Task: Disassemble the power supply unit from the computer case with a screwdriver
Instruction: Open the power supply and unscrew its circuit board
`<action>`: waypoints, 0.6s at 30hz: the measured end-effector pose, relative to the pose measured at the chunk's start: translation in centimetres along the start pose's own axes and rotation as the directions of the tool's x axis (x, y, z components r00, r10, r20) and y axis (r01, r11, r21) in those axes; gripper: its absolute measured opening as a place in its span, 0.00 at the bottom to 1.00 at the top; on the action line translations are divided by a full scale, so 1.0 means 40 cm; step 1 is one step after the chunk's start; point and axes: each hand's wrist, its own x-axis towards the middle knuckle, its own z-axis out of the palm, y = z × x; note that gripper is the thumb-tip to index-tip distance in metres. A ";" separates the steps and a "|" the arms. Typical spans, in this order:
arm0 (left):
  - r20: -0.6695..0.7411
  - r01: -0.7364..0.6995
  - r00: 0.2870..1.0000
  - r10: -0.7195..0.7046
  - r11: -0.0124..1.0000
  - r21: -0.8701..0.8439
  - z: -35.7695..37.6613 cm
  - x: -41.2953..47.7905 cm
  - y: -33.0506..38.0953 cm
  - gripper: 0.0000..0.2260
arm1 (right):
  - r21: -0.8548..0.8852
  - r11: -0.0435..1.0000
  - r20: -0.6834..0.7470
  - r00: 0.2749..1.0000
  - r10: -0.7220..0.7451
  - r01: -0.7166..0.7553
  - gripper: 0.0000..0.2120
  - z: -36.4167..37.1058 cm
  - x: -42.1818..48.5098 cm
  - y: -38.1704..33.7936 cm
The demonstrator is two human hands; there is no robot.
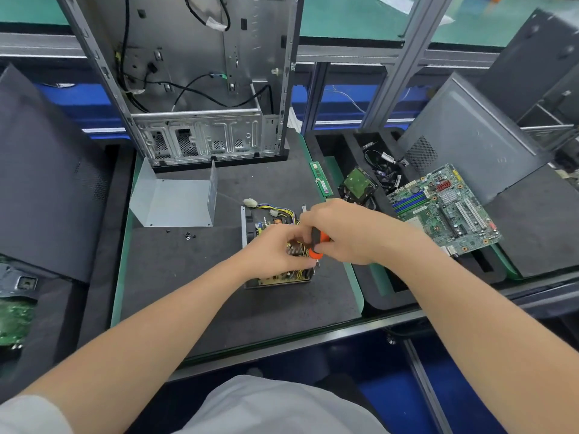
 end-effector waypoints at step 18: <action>-0.110 -0.008 0.994 0.011 1.000 0.021 0.009 0.011 0.016 0.06 | -0.177 0.969 -0.178 0.974 0.142 -0.174 0.11 0.040 0.028 -0.034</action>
